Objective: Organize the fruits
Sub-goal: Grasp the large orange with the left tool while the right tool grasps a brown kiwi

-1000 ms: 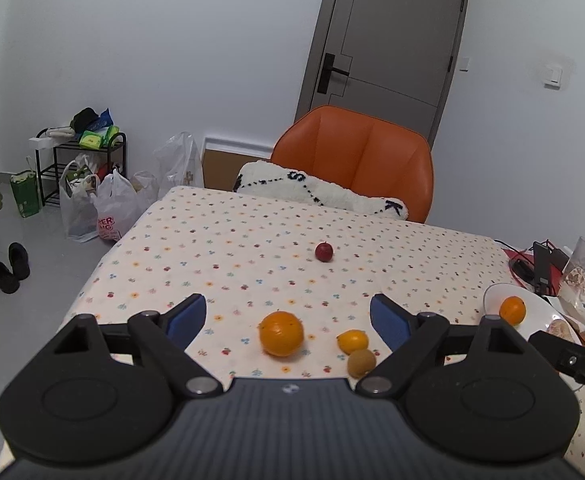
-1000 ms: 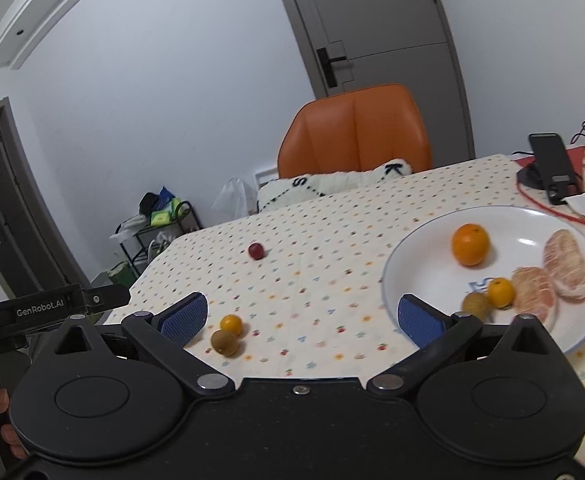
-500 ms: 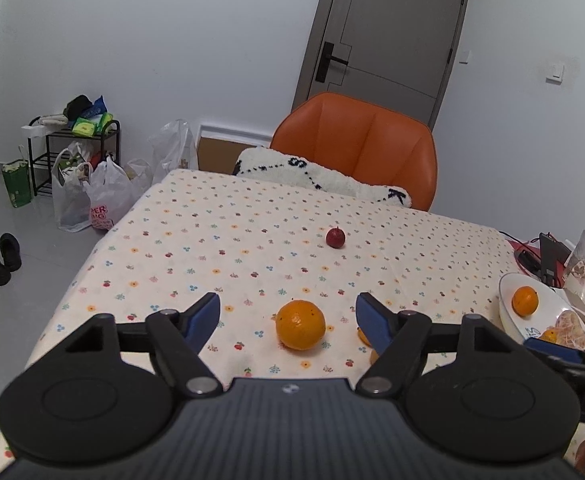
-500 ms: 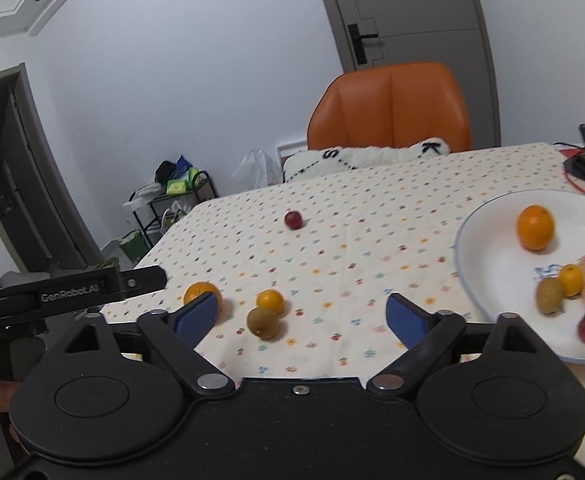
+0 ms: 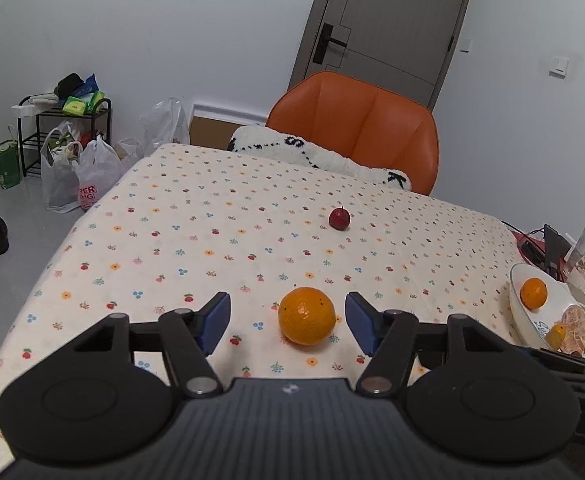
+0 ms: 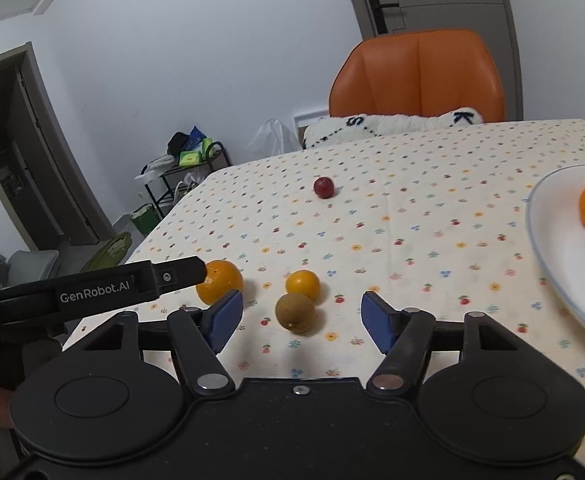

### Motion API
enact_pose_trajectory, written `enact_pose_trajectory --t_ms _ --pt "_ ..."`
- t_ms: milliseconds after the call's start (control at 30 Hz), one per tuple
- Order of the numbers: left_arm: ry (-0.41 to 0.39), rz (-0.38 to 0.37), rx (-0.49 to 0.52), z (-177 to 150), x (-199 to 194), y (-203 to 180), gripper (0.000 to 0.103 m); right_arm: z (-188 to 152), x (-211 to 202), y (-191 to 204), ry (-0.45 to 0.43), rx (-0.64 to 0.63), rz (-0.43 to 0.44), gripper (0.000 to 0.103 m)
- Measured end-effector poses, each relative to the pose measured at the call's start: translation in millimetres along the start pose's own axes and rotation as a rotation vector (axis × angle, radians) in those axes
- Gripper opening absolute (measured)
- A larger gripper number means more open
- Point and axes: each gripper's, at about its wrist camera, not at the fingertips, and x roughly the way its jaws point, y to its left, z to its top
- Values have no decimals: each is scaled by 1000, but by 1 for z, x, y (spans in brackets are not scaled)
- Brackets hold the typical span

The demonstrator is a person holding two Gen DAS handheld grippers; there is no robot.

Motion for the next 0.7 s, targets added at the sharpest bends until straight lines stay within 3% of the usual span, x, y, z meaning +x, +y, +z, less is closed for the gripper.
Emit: enact_pose_trajectory --t_ms 100,167,233,567,700 --pt "25 -30 -29 2 4 5 62 -1 11 4 19 -5 12 58" --pt "22 -29 -27 3 4 6 62 -3 20 5 43 -3 18 39" --pt "22 -27 -20 3 5 5 62 -5 26 5 65 2 19 25" --pt "52 -32 14 -2 22 -9 61 0 13 -7 31 -3 22 24" --pt "74 -24 17 -6 31 -13 45 2 8 -14 19 7 19 24"
